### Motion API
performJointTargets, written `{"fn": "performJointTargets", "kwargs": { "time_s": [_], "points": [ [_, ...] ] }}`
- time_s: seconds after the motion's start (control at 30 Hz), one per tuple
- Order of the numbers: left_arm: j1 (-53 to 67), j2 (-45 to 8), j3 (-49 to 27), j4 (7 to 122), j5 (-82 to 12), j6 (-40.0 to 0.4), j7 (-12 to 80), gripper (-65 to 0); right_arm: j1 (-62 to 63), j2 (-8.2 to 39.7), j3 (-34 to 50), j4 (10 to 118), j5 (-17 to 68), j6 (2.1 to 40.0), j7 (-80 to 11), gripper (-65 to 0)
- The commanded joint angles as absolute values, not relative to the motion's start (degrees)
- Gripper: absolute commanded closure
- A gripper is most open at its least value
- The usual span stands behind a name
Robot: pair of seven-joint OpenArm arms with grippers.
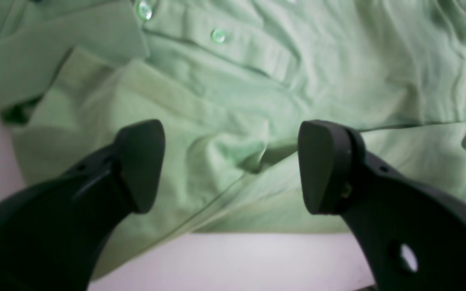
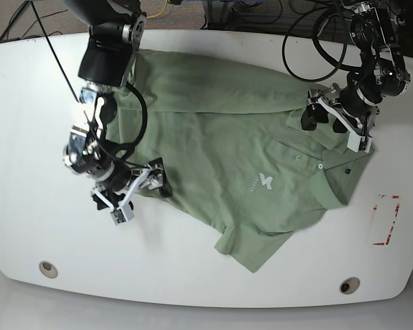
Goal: Layout the t-shirt on the table in an organized manner, then fold the t-shirt properly
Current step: 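Grasp the shirt body with the right gripper and the collar side with the left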
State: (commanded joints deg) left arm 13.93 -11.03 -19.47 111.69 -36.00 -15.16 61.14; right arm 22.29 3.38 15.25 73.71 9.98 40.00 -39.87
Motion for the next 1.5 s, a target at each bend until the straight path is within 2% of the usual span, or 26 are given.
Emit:
{"fn": "performJointTargets", "kwargs": {
  "time_s": [0.17,0.37,0.57,0.97,1.0,1.07,1.2,1.23,1.37,1.5],
  "points": [
    [16.0,-13.1,-19.5,112.7,-36.1,-15.7,61.1,-48.5,28.4,5.6,9.5,57.2,10.0,40.0,-30.6,-65.0],
    [19.1,-13.2,-19.9,114.1,-36.1,-21.9,61.1,-48.3,32.0,6.5,5.2,43.6,10.0,40.0,-21.8,-65.0],
    [21.0,-13.1,-23.8,113.9,-36.1,-24.0,61.1,-48.3,31.8,6.1,0.7,41.5,10.2,40.0,-19.8,-65.0],
    [20.5,-13.3,-23.6,113.5,-35.6,-24.0,61.1,-48.3,30.9,1.7,-3.3,41.5,10.1,40.0,-19.8,-65.0],
    [20.5,-13.3,-23.6,113.5,-35.6,-24.0,61.1,-48.3,30.9,1.6,-3.3,41.5,10.1,40.0,-19.7,-63.6],
    [20.0,-13.3,-23.5,113.4,-35.6,-23.9,61.1,-48.3,30.9,1.6,-3.3,41.5,10.1,40.0,-19.6,-56.3],
    [18.1,-13.3,-22.5,111.2,-33.7,-23.8,61.1,-48.3,31.0,1.6,-3.3,41.5,10.1,40.0,-19.5,-31.1],
    [17.7,-13.1,-22.4,110.8,-31.9,-23.8,61.1,-48.3,31.0,1.7,-3.2,41.5,10.1,40.0,-19.5,-22.2],
    [17.6,-11.6,-22.3,110.5,-27.5,-24.0,61.1,-48.5,31.0,2.9,-3.0,41.5,10.1,40.0,-19.7,0.0],
    [16.8,-11.0,-19.9,110.3,-24.4,-24.0,61.1,-48.5,29.8,5.3,-2.9,43.2,10.7,40.0,-19.7,-1.0]
  ]
}}
